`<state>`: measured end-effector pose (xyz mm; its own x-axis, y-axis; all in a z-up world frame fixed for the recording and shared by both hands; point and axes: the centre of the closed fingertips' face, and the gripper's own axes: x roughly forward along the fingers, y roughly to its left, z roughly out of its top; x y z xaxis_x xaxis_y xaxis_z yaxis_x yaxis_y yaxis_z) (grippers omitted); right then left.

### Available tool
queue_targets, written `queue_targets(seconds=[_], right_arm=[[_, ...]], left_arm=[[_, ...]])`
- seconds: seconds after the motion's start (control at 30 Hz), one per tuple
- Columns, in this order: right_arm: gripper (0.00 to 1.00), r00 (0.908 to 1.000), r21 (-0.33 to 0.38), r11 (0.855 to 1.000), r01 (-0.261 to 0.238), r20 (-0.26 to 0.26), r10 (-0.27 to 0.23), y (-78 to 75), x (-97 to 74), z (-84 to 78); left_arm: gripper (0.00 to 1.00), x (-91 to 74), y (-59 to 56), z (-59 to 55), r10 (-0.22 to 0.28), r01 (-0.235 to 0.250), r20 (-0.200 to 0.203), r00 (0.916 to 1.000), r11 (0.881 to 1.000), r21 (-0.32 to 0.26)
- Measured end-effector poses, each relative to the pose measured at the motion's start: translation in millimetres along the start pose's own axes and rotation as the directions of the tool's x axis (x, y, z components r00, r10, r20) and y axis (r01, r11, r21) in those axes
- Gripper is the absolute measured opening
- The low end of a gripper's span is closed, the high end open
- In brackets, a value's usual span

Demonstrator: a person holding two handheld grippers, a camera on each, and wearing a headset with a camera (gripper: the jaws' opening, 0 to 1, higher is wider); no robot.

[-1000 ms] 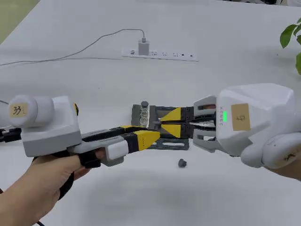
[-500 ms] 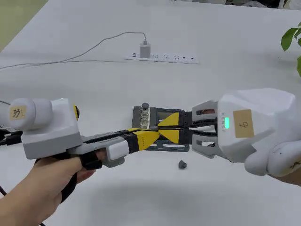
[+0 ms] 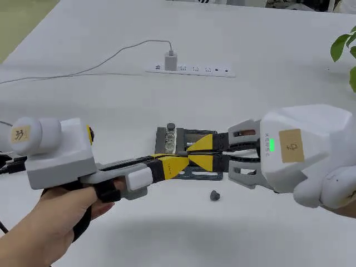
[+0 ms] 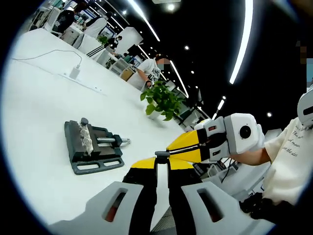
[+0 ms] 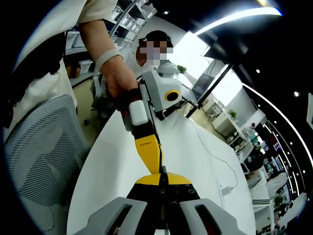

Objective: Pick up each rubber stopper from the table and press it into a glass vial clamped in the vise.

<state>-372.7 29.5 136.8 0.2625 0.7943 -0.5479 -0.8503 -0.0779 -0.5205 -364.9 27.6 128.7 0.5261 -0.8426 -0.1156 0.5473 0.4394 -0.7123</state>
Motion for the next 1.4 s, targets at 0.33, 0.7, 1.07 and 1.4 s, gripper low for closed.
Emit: queue_targets(seconds=[0.33, 0.7, 1.07, 1.4], right_arm=[[0.17, 0.9995, 0.142, 0.990, -0.016, -0.024, 0.019, -1.2, -3.6, -13.0], [0.57, 0.9897, 0.315, 0.942, -0.120, -0.038, 0.138, 23.4, -3.2, -26.4], [0.79, 0.9779, 0.422, 0.890, -0.173, -0.034, 0.206, 37.6, -1.2, -30.7], [0.74, 0.9695, 0.431, 0.877, -0.212, -0.021, 0.244, 39.1, -0.9, -29.3]], left_arm=[[0.03, -3.7, 2.2, -2.7, 0.014, -0.013, -0.017, 0.9998, 0.999, 0.031], [0.03, -7.1, 7.5, -12.1, 0.035, -0.028, -0.069, 0.9970, 0.995, 0.091], [0.03, -9.1, 7.9, -24.3, 0.046, -0.015, -0.154, 0.9870, 0.980, 0.197], [0.03, -12.5, 6.7, -37.9, 0.064, 0.044, -0.269, 0.9611, 0.924, 0.379]])
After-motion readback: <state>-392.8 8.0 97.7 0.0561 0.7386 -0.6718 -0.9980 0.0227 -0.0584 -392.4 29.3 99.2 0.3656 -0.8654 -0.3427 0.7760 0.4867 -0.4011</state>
